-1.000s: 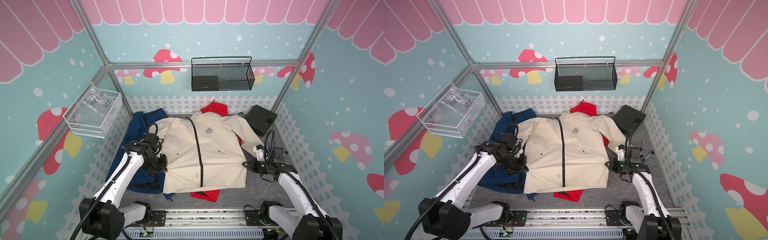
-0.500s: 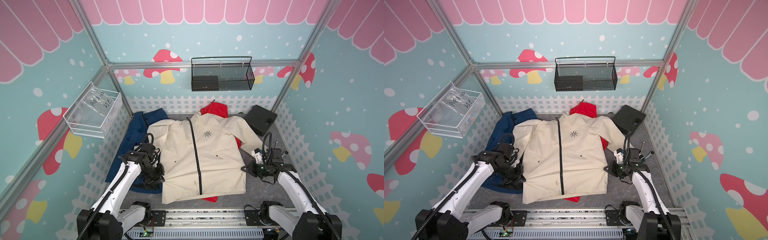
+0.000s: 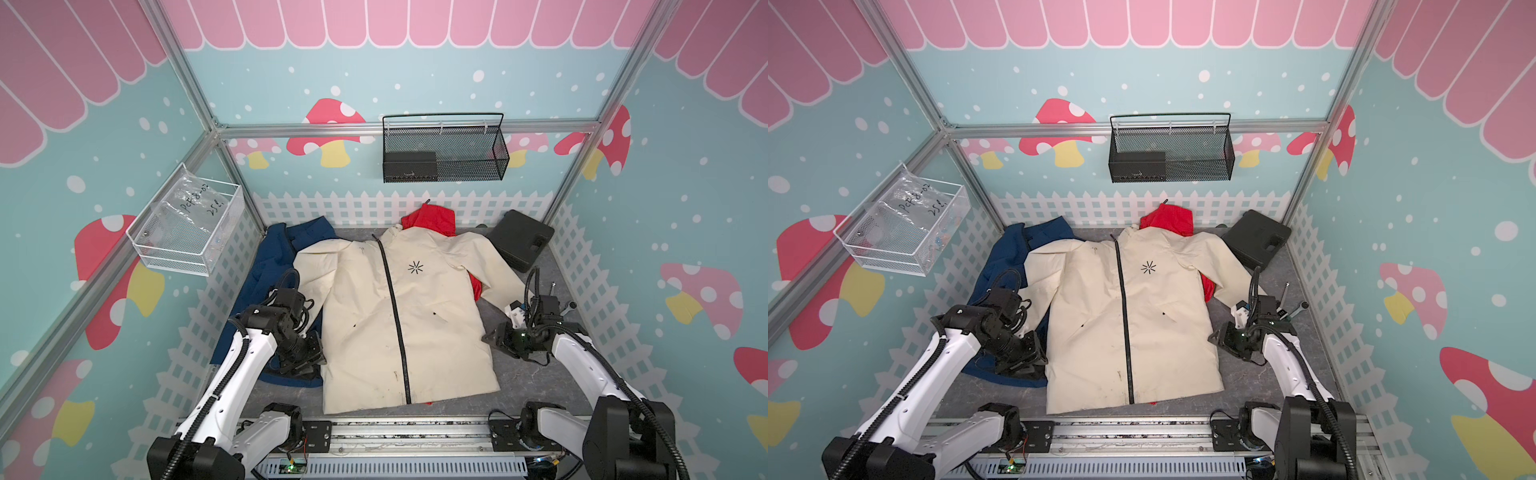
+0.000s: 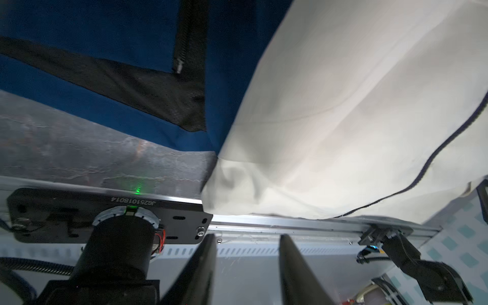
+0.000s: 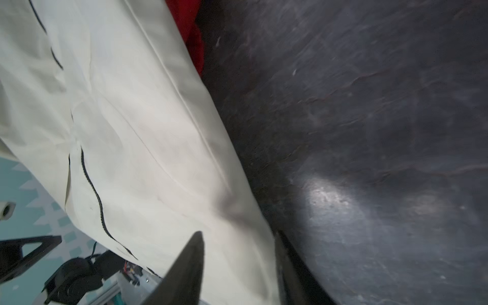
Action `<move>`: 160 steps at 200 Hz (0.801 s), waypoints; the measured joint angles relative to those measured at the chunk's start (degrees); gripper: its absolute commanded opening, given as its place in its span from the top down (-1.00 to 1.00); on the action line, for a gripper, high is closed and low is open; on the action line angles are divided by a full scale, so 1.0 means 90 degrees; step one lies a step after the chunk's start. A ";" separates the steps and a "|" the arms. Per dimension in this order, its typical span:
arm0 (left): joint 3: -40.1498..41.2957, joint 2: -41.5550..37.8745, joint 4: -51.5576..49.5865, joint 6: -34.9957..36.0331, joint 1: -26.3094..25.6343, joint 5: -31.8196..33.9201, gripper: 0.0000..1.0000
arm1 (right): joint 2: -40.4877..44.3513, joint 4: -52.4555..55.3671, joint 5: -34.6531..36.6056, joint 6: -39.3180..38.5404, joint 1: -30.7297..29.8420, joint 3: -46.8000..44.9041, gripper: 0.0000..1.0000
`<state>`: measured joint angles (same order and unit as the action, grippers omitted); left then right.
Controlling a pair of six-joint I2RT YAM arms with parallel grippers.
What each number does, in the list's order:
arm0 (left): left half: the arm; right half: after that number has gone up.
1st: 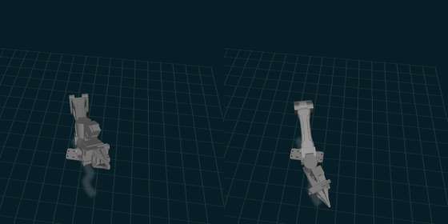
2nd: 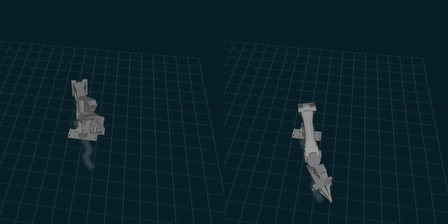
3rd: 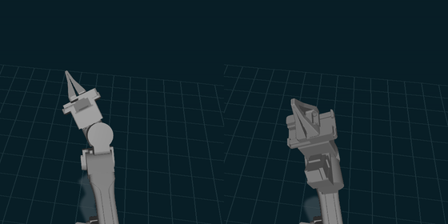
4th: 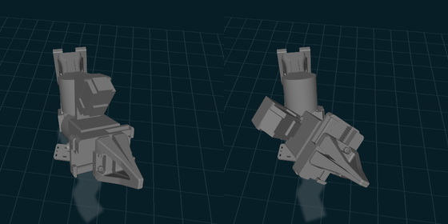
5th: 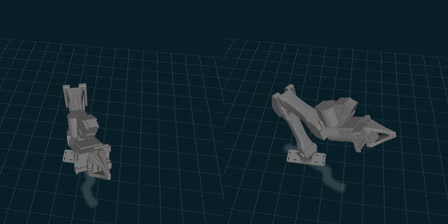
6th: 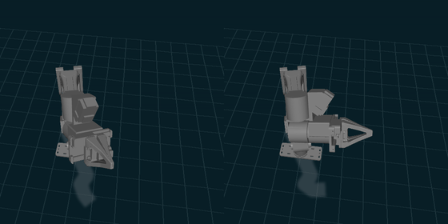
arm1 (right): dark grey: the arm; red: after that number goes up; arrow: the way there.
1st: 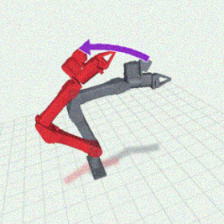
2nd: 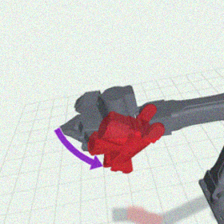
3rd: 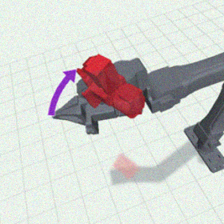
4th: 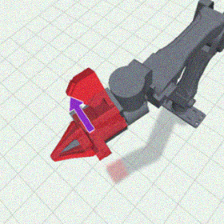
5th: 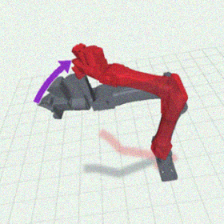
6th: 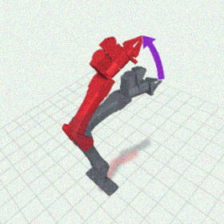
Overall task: Unzip the jacket
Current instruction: Flatten out the jacket.
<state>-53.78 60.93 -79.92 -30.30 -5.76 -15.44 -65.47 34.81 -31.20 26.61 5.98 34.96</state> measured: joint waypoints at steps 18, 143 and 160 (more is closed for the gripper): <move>-0.0670 0.0228 0.0126 -0.0041 0.0010 0.0223 -0.40 | 0.0005 -0.0500 0.0238 0.0265 -0.0010 0.0226 -0.97; -0.7028 0.5571 0.3713 0.1030 -0.0627 0.0136 -0.48 | -0.3390 -0.3407 0.0442 -0.0763 -0.2033 0.4447 -0.99; -0.8289 0.6720 0.3619 0.1030 -0.0622 0.0168 -0.51 | -0.3730 -0.3546 0.0406 -0.0763 -0.2079 0.4568 -0.99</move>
<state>-128.38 121.40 -47.35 -21.04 -11.35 -13.93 -99.04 2.90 -27.55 19.75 -12.73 76.07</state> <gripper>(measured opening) 0.742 0.996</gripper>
